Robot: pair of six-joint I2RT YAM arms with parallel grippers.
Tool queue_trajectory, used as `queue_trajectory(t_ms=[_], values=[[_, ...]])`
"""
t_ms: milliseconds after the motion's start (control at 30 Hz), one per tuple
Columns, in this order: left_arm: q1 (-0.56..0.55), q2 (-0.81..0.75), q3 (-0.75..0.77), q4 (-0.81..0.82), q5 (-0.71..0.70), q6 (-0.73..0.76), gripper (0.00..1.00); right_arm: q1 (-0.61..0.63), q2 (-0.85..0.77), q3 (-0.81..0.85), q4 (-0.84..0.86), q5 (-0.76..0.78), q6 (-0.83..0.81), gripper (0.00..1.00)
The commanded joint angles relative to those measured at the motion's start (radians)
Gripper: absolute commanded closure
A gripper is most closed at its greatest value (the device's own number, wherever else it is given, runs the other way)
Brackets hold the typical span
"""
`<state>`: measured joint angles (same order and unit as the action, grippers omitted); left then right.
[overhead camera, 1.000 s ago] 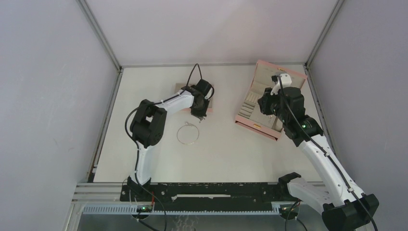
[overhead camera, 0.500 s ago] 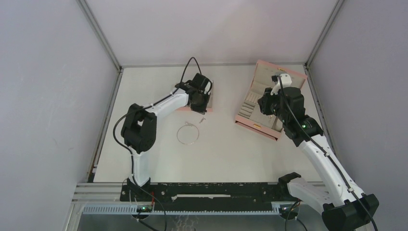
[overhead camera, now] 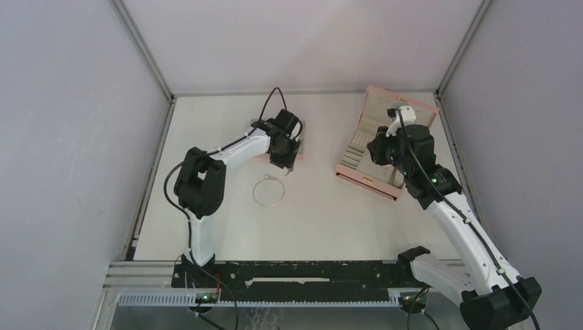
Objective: Organize the mixed jewelry
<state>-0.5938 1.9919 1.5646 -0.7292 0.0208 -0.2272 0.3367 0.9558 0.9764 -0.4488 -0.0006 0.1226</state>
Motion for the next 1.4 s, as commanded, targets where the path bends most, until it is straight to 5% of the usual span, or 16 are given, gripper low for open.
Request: queue_trajectory(t_ms=[0,600,1367], values=[[-0.004,0.03,-0.004,-0.029,0.007,0.019,0.6,0.009,-0.005,0.013,0.025,-0.017,0.021,0.72],[-0.003,0.086,0.03,-0.035,-0.014,0.008,0.73,0.009,-0.002,0.013,0.028,-0.014,0.015,0.72],[0.001,0.102,0.071,-0.025,-0.05,-0.003,0.78,0.011,0.004,0.013,0.039,-0.017,0.021,0.72]])
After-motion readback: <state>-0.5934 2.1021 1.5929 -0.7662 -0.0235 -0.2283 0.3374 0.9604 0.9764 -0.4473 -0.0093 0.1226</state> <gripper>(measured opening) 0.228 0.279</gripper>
